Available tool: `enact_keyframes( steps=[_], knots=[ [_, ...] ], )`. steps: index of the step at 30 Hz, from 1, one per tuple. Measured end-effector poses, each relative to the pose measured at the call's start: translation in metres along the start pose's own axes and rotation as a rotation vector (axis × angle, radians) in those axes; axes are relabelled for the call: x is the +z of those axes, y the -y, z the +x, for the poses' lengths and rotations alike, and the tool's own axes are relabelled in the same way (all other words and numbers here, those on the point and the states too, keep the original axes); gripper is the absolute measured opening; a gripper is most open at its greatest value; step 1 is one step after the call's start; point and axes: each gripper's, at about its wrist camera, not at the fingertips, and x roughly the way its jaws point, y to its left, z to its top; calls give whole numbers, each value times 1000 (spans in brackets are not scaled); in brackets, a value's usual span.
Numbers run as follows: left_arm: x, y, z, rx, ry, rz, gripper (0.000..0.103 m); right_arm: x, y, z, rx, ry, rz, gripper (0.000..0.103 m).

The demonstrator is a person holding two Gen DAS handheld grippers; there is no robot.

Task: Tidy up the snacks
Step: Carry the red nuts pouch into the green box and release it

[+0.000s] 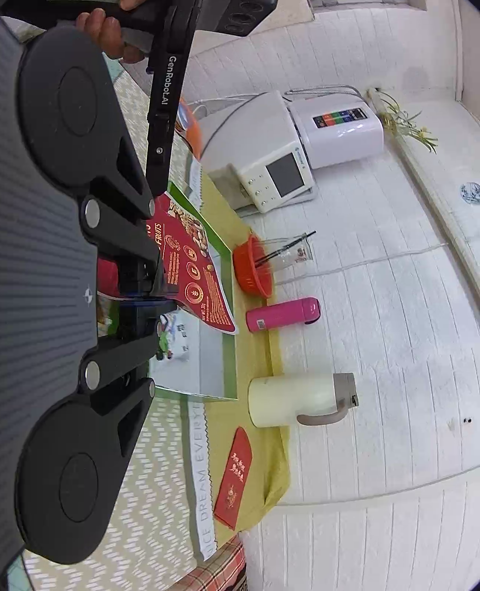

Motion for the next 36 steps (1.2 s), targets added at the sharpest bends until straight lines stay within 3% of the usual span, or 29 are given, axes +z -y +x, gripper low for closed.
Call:
enact_keyframes(
  steps=[7,20,23,25,26,27,28,31,33,36],
  knots=[
    [39,-26,52,49,-12,-34,0,20,22,59,-25,-15,71,6],
    [51,-83,108,185,-89,-63,0,4,33,146,15,-167,138,8],
    [51,-90,113,208,-95,-50,0,0,30,159,14,-197,124,12],
    [52,-94,114,206,-91,-56,0,-1,27,165,4,-219,96,26],
    [53,-96,113,193,-85,-71,5,-2,26,166,-1,-224,78,30],
    [53,-98,111,186,-73,-90,22,-2,25,166,-2,-218,64,49],
    [53,-99,108,189,-47,-112,71,-2,23,164,2,-206,51,77],
    [52,-90,96,244,45,-86,81,-1,19,156,16,-164,8,103],
    [53,-81,90,290,71,-45,94,-1,14,151,9,-147,-29,103],
    [54,-73,81,320,92,-21,93,0,8,145,-11,-132,-69,103]
  ],
)
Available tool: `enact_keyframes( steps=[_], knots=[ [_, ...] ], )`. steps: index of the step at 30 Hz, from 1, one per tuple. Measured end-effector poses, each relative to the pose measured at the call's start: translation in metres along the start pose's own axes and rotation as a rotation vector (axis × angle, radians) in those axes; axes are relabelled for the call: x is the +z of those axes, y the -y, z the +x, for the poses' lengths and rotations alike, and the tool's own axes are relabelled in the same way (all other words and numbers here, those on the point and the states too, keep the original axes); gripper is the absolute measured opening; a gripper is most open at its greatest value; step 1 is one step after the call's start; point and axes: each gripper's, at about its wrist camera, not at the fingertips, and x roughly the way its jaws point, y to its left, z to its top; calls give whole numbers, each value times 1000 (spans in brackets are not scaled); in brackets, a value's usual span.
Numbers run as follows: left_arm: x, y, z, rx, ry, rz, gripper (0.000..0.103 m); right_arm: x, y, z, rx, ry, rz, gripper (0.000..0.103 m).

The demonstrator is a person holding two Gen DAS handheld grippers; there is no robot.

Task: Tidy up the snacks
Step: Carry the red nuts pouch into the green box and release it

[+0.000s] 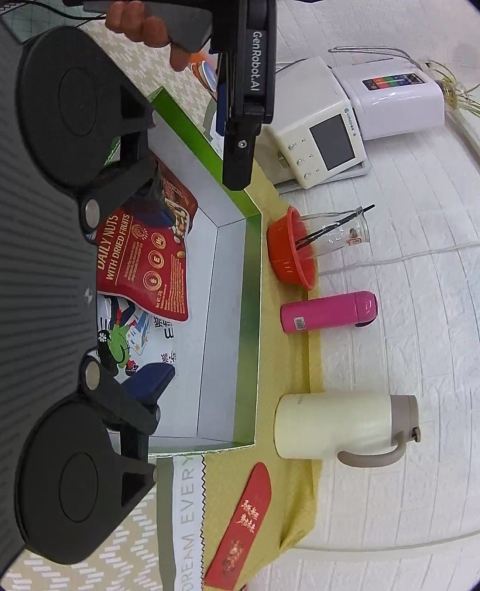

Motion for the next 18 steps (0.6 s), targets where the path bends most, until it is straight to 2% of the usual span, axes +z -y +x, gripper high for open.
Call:
enact_keyframes(
  steps=[12,18],
  knots=[
    [-6,15,-59,4,58,51,93,6,-23,-45,-33,31,-32,103],
    [-21,21,-109,-27,89,85,93,-2,-51,-86,-132,46,-54,103]
  ],
)
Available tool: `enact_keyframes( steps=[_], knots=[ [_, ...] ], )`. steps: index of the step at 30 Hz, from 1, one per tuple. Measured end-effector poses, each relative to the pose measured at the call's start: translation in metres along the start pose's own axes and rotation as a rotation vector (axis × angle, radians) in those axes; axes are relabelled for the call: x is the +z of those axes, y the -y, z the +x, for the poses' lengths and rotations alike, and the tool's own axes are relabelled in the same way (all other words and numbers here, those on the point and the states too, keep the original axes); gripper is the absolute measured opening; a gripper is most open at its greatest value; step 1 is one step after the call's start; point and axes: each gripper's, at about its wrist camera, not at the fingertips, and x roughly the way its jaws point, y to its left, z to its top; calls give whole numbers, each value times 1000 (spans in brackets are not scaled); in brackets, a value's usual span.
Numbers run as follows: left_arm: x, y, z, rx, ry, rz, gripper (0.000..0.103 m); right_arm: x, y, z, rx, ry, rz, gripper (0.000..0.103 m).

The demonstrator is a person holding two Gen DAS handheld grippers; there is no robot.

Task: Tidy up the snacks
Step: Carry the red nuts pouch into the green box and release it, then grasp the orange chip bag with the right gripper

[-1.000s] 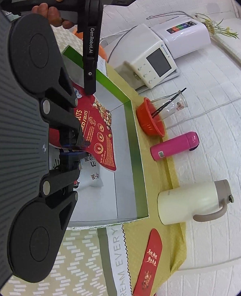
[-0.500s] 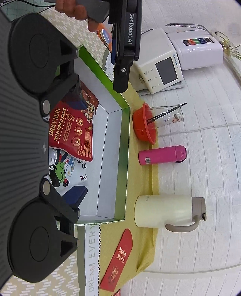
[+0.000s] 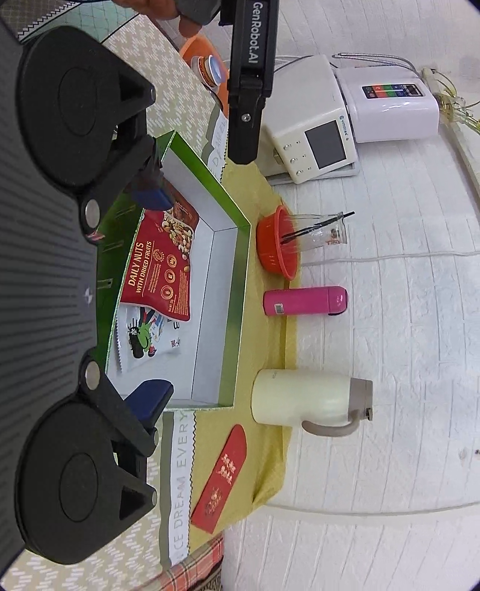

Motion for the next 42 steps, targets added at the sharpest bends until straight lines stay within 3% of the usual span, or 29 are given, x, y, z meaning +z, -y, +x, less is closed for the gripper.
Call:
enact_keyframes(
  steps=[3,5,11,14,16,19,21,27,33,34,37,39,42],
  knots=[
    [-10,3,-25,-4,15,28,93,-9,-11,-28,-70,35,20,103],
    [-19,3,-39,-7,12,52,93,-19,-14,-48,-64,53,47,103],
    [-57,-17,-66,-52,-49,17,93,-49,-15,-82,102,-18,167,103],
    [-78,-31,-71,-70,-96,-42,93,-67,-24,-84,129,-52,187,103],
    [-93,-38,-72,-63,-130,-47,93,-80,-33,-81,149,-74,184,103],
    [-113,-45,-71,-64,-176,-52,93,-96,-48,-59,239,-206,179,103],
    [-123,-51,-71,-59,-198,-62,93,-104,-62,-44,271,-250,150,103],
    [-138,-74,-74,16,-223,-136,93,-108,-90,-9,259,-227,96,103],
    [-135,-76,-63,-55,-246,-155,93,-110,-100,-2,324,-186,59,103],
    [-134,-73,-59,-70,-252,-148,93,-111,-100,-3,345,-193,61,94],
    [-129,-61,-45,-108,-277,-119,81,-112,-97,-7,340,-192,52,84],
    [-126,-55,-33,-134,-309,-105,53,-112,-94,-9,344,-196,67,84],
    [-125,-50,-21,-144,-331,-99,52,-111,-92,-9,338,-192,77,84]
  ],
)
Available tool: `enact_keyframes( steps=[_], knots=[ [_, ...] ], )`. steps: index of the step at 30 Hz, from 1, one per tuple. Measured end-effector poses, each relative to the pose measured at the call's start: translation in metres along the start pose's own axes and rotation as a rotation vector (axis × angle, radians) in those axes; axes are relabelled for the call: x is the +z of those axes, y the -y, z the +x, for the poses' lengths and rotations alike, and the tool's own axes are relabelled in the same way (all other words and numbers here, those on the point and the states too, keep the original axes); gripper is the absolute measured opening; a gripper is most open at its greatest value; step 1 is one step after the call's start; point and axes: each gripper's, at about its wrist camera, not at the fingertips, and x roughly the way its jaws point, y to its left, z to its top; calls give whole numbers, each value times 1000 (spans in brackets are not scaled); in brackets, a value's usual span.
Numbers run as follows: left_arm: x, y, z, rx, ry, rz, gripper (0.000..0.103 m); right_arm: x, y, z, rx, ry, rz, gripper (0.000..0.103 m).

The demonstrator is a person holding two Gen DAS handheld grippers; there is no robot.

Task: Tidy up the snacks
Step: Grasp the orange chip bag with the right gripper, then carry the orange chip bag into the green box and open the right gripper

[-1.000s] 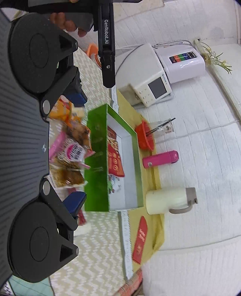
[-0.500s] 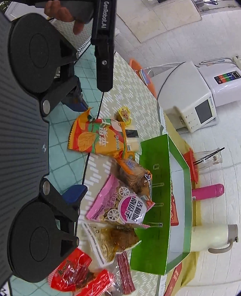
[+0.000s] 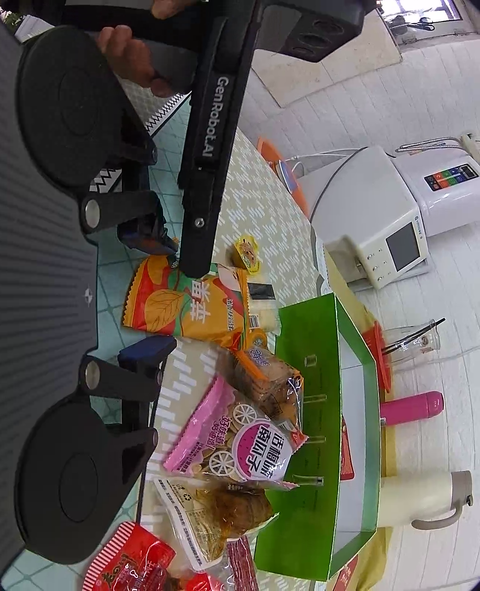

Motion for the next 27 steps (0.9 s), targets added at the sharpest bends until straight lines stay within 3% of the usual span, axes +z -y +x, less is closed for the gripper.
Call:
enact_keyframes(
  steps=[8,11,13,14,16,17,18,27],
  knots=[
    [8,0,17,0,-25,10,41,4,0,9,-6,3,-7,84],
    [9,3,18,-11,-33,12,31,5,2,10,5,10,-6,76],
    [8,7,16,-2,-25,32,26,4,2,9,15,9,-2,63],
    [7,10,13,3,-18,41,18,4,1,8,16,7,-6,59],
    [6,14,5,8,-3,55,17,5,-3,1,17,4,-10,48],
    [6,16,0,17,14,64,16,5,-5,-4,20,8,-14,30],
    [7,17,-5,7,25,65,16,7,-7,-8,6,14,-21,20],
    [53,36,-35,-12,187,117,16,51,-8,-34,1,156,-77,20]
  ],
)
